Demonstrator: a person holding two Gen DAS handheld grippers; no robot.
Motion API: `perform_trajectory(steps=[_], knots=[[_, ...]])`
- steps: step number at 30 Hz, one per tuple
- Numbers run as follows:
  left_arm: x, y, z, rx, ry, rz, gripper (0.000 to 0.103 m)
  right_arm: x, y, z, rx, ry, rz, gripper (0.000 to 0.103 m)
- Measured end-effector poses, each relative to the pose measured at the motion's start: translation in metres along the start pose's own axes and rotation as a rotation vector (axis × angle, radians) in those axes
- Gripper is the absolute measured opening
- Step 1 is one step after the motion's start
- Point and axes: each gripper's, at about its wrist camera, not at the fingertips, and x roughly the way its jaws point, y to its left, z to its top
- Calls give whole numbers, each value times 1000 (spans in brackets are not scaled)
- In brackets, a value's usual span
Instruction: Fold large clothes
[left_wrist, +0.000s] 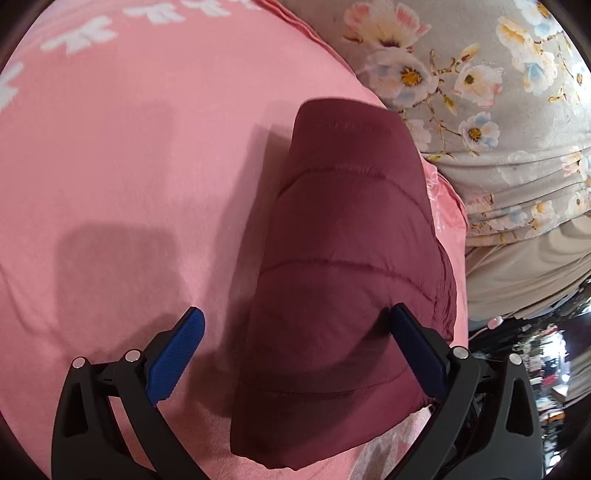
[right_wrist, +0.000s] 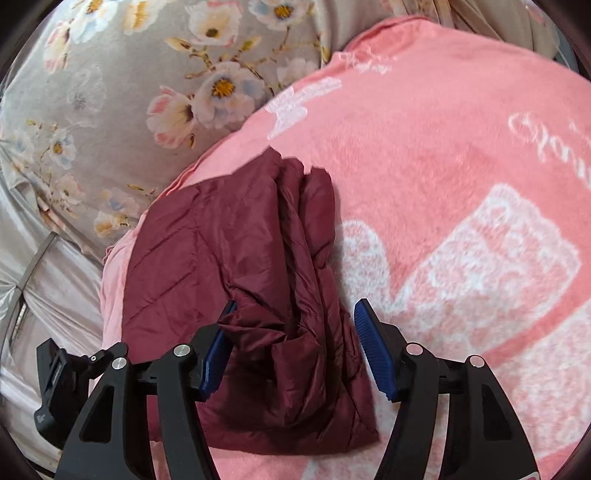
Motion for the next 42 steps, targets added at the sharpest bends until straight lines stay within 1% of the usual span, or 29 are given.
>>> perform_trajectory(steps=[3,4,7,9,11,13,14,15,16,17,18,19,20,23,26,28,29,30,33,35,37,39,42], knots=[[9,-8,-4,31,18,-35,98,11,-4,-4,33,17,11,72],[13,-11,-4,41,25,-34,98,13,-5,-5,34,15,13,73],[27,-13,-5,46,54,-45,98,15,1,-8,-4,-2,-6,76],[34,-14,-7,47,55,-54,98,14,4,-11,-25,-5,-17,77],[34,-19,-9,78,46,-45,98,16,8,-13,-39,-1,-22,71],[37,-27,-10,111,51,-37,95,18,10,-12,-22,11,8,53],[36,-30,-11,120,45,-33,90,17,11,-12,-18,15,18,47],[35,-32,-11,125,43,-35,87,14,15,-10,-30,12,25,34],[31,-34,-11,133,41,-41,80,10,18,-9,-39,6,29,24],[28,-35,-10,143,41,-50,70,4,25,-7,-49,-2,36,21],[21,-39,-9,162,40,-65,66,-4,32,-5,-63,-15,43,18],[16,-42,-8,178,39,-78,56,-10,39,-3,-79,-30,45,17],[9,-48,-7,198,37,-95,50,-19,49,-1,-106,-52,46,16],[-19,-67,-2,260,15,-147,43,-55,81,4,-193,-137,55,15],[-51,-85,5,319,-15,-199,42,-94,115,10,-267,-234,90,15],[-80,-97,11,365,-54,-250,42,-121,140,13,-327,-316,120,15],[-98,-105,14,397,-88,-278,42,-133,151,14,-353,-354,134,15],[-110,-109,16,419,-110,-293,42,-148,167,16,-389,-403,157,15],[-168,-130,27,516,-232,-362,43,-179,207,17,-476,-527,212,15],[-199,-139,34,568,-303,-398,43,-192,232,18,-537,-604,240,15],[-228,-144,41,616,-371,-429,43,-202,258,16,-600,-670,265,15],[-258,-143,50,658,-443,-449,43,-203,282,14,-646,-715,287,15],[-287,-140,65,701,-544,-451,43,-197,310,10,-697,-758,316,16]])
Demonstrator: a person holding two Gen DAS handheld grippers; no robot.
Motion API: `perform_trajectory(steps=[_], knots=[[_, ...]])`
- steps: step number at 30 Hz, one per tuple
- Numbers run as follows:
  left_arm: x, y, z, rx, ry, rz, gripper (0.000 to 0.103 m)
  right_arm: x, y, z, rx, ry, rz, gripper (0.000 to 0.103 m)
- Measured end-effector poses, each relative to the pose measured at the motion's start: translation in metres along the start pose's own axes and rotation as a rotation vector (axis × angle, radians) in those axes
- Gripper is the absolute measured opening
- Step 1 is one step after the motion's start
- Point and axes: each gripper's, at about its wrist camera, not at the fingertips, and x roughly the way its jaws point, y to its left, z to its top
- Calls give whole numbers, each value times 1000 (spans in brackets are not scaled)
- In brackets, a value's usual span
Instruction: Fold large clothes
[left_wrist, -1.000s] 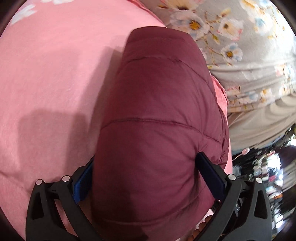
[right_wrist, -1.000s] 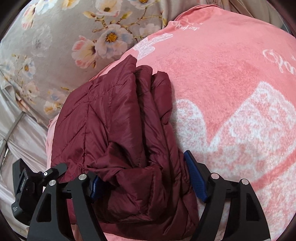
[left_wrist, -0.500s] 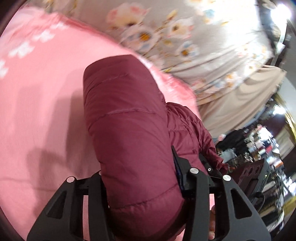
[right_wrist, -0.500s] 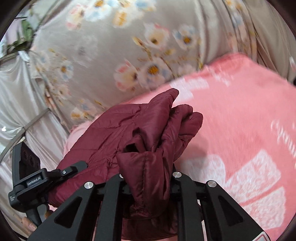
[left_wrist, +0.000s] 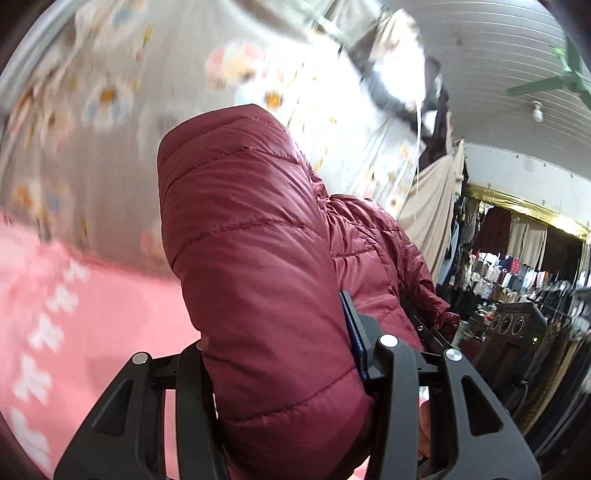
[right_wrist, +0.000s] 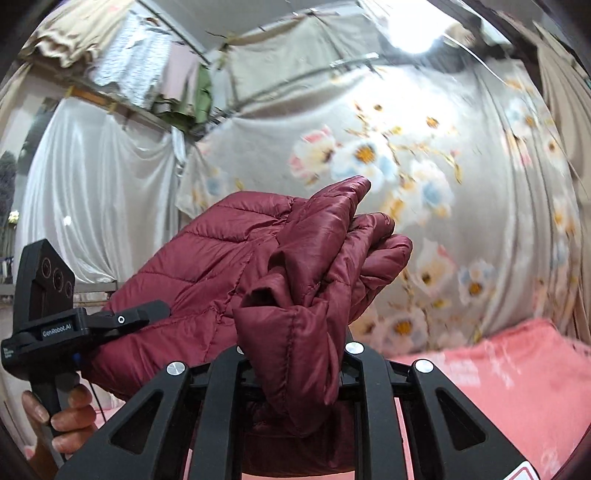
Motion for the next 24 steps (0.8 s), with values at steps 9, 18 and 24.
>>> perform_trajectory(steps=[9,18,24], knots=[[-33,67,26,67,-103,109,44,90,59,-34,-30,14,69,16],[1,170,-5,23,-22,192,44,178,61,-120,15,174,35,16],[44,227,-44,-28,65,223,44,220,48,-182,48,279,-33,16]])
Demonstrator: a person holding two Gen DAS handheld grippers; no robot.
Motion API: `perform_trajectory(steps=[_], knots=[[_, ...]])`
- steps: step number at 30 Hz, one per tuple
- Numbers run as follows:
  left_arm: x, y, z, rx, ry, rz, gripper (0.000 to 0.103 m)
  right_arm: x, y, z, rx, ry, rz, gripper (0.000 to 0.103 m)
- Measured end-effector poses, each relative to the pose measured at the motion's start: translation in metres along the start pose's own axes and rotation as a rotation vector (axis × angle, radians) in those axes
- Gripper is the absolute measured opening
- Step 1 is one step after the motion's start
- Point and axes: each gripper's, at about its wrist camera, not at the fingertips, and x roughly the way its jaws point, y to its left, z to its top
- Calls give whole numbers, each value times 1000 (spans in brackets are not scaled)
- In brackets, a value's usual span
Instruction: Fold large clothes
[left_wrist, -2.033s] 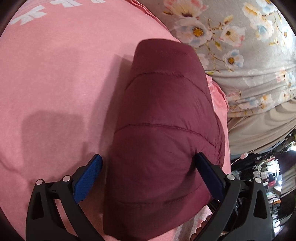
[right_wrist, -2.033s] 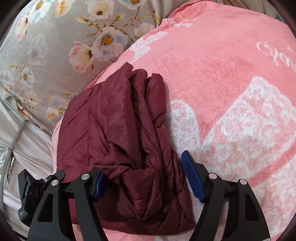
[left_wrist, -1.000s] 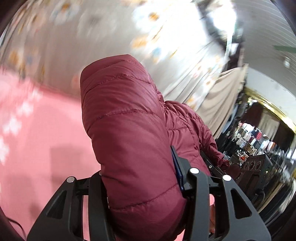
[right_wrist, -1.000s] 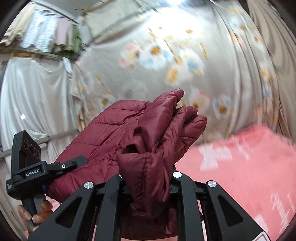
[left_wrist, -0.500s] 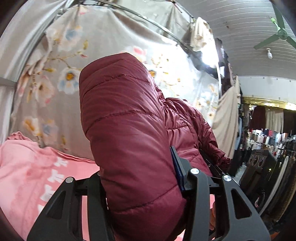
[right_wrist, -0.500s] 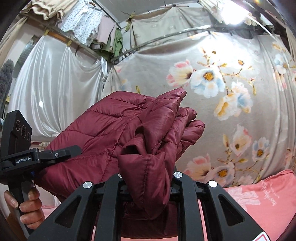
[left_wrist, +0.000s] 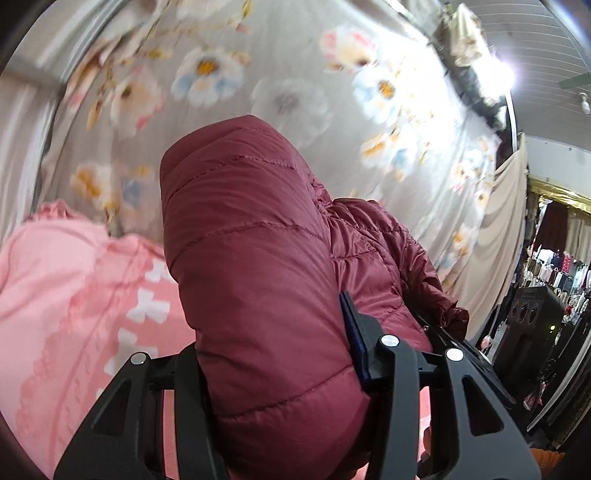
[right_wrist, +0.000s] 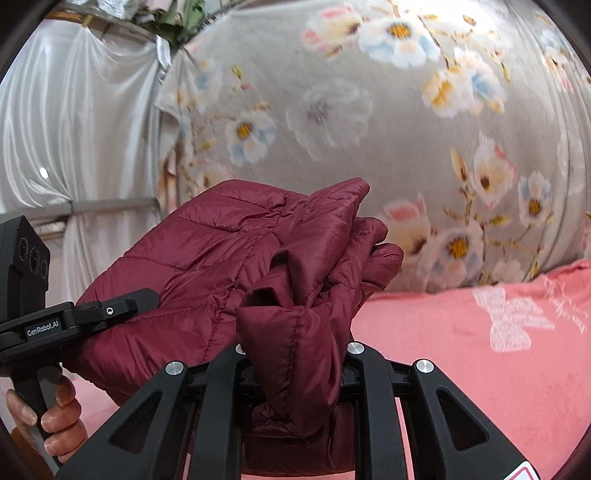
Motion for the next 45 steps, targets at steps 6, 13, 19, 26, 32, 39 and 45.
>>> perform_trajectory(steps=[6,13,19,26,32,39,45], knots=[[50,32,-32,-28,73,13,45,35,-14,-40,34,68,-60,16],[86,54,-66,-55,131,26,45,70,-29,-75,34,159,-94,16],[116,75,-92,-76,208,57,45,95,-40,-107,55,250,-126,16],[131,89,-118,-81,250,88,45,111,-46,-117,75,345,-121,18],[135,93,-120,-92,273,110,47,124,-50,-124,94,430,-131,20],[140,92,-124,-83,307,142,50,133,-50,-128,91,489,-174,27],[146,106,-131,-151,369,219,78,128,-72,-128,189,553,-158,53]])
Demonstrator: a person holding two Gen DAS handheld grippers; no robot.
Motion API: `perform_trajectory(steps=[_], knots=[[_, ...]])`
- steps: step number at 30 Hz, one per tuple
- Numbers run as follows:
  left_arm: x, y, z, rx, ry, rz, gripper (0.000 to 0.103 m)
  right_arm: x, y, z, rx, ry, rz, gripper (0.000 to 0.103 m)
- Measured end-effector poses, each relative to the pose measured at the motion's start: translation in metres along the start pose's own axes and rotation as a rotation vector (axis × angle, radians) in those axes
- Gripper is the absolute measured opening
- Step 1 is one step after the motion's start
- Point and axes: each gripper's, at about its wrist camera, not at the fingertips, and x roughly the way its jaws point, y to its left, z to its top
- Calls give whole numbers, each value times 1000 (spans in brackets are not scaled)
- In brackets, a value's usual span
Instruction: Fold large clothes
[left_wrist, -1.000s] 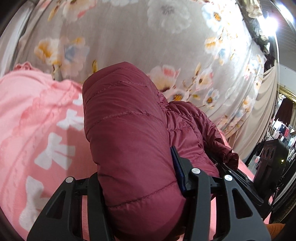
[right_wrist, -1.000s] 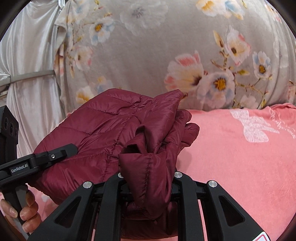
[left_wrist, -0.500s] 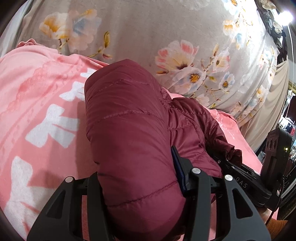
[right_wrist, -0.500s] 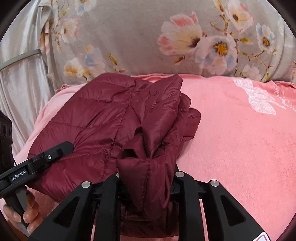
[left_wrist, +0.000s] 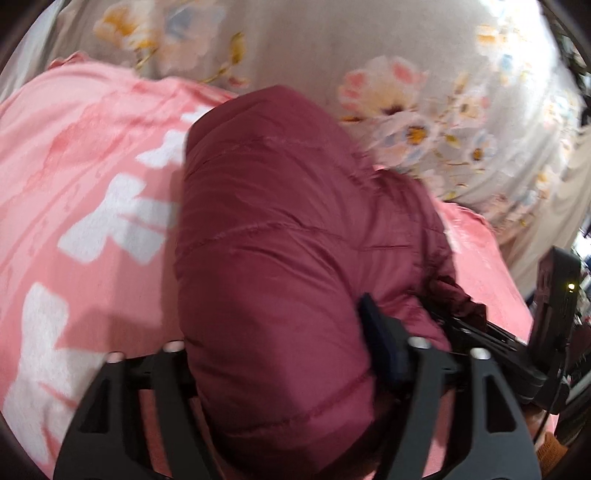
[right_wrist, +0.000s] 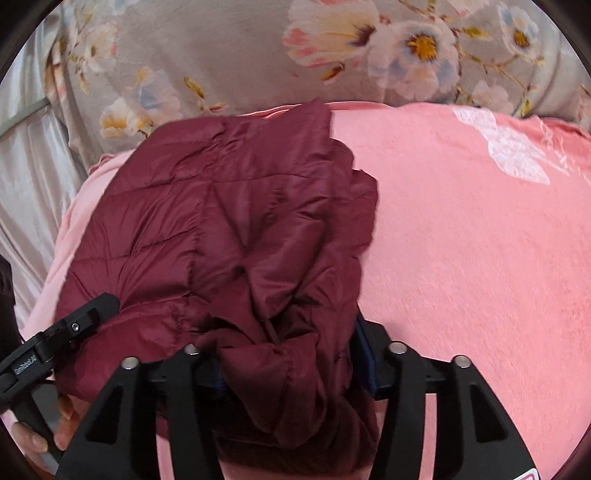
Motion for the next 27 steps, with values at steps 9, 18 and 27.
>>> perform_trajectory(steps=[9,18,27], knots=[[-71,2,-2,-72,-86,179,87,-78,3,-4,-11,-138,52,23],[-40,-27,3,-45,37,369,71,-41,-13,-24,-25,-17,-65,2],[-26,-22,-16,-67,59,384,72,-22,-7,-39,-88,44,-101,2]])
